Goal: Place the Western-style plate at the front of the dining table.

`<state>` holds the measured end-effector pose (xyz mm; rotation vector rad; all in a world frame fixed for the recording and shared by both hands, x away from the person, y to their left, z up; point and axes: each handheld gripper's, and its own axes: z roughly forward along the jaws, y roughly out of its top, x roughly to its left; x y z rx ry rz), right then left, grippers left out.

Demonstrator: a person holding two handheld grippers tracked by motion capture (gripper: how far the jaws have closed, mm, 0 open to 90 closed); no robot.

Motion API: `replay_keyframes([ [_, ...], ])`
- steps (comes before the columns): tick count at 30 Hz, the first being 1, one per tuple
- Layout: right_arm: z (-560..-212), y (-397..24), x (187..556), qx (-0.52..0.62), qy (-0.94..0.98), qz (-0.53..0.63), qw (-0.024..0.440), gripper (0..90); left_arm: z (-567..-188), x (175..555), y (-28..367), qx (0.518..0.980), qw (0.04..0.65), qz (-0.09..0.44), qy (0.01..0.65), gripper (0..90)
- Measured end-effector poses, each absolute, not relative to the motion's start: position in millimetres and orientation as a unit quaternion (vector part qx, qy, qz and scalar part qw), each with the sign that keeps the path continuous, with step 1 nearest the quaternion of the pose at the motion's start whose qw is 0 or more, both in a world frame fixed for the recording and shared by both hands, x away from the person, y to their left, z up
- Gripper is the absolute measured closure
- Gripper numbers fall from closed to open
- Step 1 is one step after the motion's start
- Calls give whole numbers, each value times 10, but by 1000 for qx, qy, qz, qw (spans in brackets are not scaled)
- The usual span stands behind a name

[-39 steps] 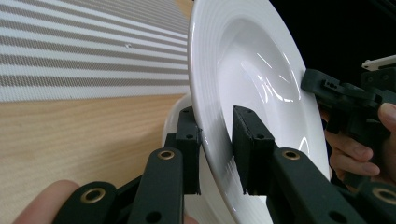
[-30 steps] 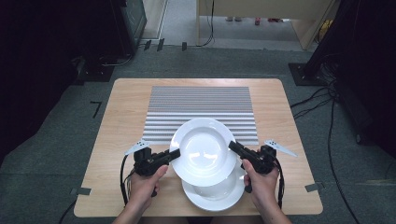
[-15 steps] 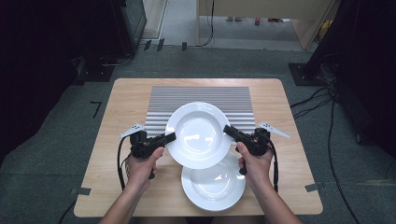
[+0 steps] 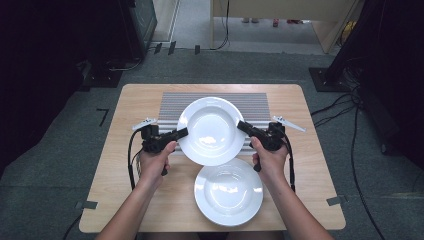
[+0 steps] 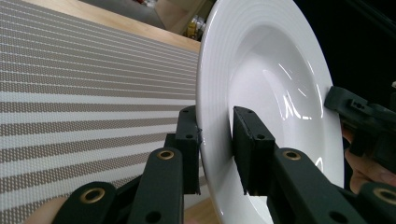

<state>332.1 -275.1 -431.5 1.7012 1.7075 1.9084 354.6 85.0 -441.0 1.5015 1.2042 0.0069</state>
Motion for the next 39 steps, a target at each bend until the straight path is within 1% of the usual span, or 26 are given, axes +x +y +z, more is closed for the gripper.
replay_keyframes([
  [3,-4358,-2768,3474,554,554,622,17,828,-4438,3654,849,635,571,0,521,737],
  [16,-4542,-2743,3802,572,562,597,6,814,-4577,4043,813,633,545,8,549,738],
  [19,-4661,-2752,3954,588,559,584,0,809,-4648,4163,782,631,537,3,560,739],
  [23,-4744,-2773,4059,604,553,574,-1,807,-4736,4354,714,637,520,-9,570,736],
  [24,-4797,-2793,4123,614,546,569,-8,806,-4764,4433,685,638,512,-9,575,735],
  [28,-4896,-2817,4247,626,543,559,-13,804,-4840,4544,659,634,505,-20,586,734],
  [33,-4994,-2820,4340,644,528,553,-19,808,-4978,4666,621,619,498,-34,606,736],
  [37,-5104,-2865,4399,665,507,548,-30,804,-4995,4731,557,625,485,-34,611,740],
  [39,-5124,-2871,4410,669,503,546,-28,802,-5005,4760,523,629,476,-33,614,740],
])
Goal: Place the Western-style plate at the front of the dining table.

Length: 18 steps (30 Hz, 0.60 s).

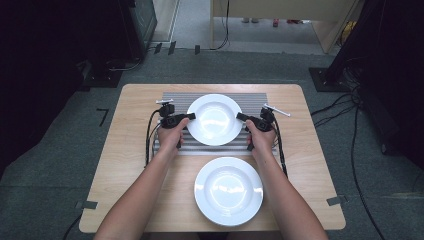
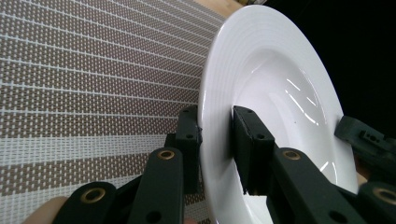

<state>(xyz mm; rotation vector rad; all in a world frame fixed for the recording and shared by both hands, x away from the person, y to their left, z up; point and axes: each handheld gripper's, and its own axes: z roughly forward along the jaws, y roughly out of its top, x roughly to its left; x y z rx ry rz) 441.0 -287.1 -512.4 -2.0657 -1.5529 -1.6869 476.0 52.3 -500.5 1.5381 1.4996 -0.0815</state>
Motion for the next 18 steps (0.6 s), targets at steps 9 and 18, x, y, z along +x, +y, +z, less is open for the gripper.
replay_keyframes([
  [9,-5192,-2877,4511,-687,-497,-529,24,795,-5086,4813,496,622,472,-44,623,742],
  [18,-5200,-2840,4539,-684,-516,-516,-6,772,-5075,4814,456,638,459,-24,618,727],
])
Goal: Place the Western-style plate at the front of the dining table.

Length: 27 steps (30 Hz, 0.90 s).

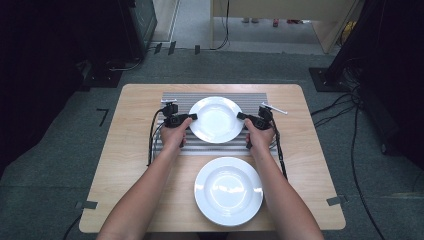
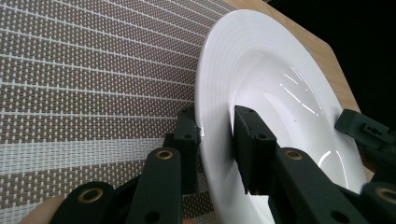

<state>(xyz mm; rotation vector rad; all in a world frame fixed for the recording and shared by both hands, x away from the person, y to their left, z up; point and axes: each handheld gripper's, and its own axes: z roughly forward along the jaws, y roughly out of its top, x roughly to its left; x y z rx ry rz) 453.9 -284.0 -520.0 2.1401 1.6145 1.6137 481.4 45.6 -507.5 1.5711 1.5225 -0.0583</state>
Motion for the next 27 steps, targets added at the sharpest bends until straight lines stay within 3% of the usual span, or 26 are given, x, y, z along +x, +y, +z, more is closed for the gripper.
replay_keyframes([
  [19,-5223,-2823,4532,677,520,520,19,764,-5089,4789,413,665,447,11,598,692],
  [21,-5218,-2807,4523,666,536,517,37,733,-5086,4764,381,685,442,37,578,661],
  [24,-5190,-2769,4502,652,554,513,71,583,-5072,4731,363,697,433,64,568,514],
  [27,-5152,-2758,4488,645,559,512,93,510,-5017,4697,369,700,420,89,570,395],
])
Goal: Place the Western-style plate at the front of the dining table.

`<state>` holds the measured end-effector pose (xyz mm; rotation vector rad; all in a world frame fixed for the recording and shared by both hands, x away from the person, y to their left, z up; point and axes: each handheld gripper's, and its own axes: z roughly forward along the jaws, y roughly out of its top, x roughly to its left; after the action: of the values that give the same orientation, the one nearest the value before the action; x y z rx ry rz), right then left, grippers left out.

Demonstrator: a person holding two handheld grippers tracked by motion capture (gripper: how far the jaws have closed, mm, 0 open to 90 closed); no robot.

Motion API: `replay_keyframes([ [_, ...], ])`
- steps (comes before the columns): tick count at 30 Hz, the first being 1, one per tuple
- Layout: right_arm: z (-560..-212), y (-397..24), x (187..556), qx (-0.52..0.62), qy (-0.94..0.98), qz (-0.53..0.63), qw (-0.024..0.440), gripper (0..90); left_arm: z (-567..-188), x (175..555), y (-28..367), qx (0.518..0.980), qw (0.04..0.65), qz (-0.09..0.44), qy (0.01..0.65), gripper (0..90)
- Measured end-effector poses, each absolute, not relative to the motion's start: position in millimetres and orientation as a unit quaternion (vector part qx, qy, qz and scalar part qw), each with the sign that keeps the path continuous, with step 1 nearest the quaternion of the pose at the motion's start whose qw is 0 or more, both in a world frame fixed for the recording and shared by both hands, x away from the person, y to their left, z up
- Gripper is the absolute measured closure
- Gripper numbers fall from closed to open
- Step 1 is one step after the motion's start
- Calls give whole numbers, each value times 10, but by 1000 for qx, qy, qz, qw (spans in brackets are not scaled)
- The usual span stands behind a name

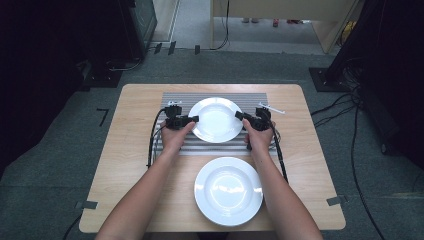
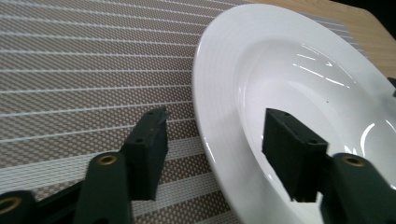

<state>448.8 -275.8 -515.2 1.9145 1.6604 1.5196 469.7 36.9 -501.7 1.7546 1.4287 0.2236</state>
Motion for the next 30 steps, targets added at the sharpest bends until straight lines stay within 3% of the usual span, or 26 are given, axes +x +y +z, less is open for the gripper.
replay_keyframes([
  [5,-5072,-2728,4432,618,599,484,157,484,-4876,4622,403,710,407,111,563,234],
  [7,-5022,-2731,4400,612,607,482,157,443,-4824,4579,426,713,410,117,556,194],
  [15,-4822,-2869,4186,591,617,505,124,291,-4695,4394,515,718,423,123,540,150],
  [30,-4690,-3070,3710,548,654,501,144,265,-4559,3859,700,713,460,122,515,115],
])
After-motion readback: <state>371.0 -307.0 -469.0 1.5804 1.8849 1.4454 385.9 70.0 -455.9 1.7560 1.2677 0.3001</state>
